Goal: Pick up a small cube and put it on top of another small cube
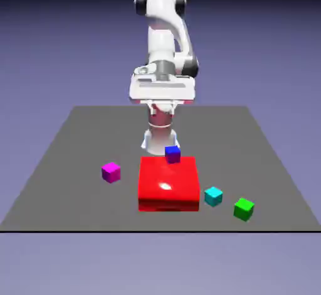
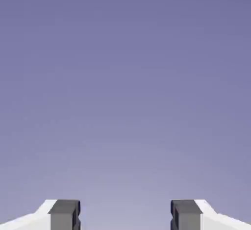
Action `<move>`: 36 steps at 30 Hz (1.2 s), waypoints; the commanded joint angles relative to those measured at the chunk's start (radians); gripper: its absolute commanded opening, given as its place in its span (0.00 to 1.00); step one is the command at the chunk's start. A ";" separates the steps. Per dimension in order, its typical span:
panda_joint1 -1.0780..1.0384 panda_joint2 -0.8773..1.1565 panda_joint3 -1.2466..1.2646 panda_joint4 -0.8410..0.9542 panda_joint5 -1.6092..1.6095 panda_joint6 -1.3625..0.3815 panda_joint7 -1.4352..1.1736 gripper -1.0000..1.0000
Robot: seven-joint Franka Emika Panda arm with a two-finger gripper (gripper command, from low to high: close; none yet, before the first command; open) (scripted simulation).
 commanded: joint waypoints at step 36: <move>-0.126 0.899 0.458 0.597 0.067 -0.528 -1.566 0.50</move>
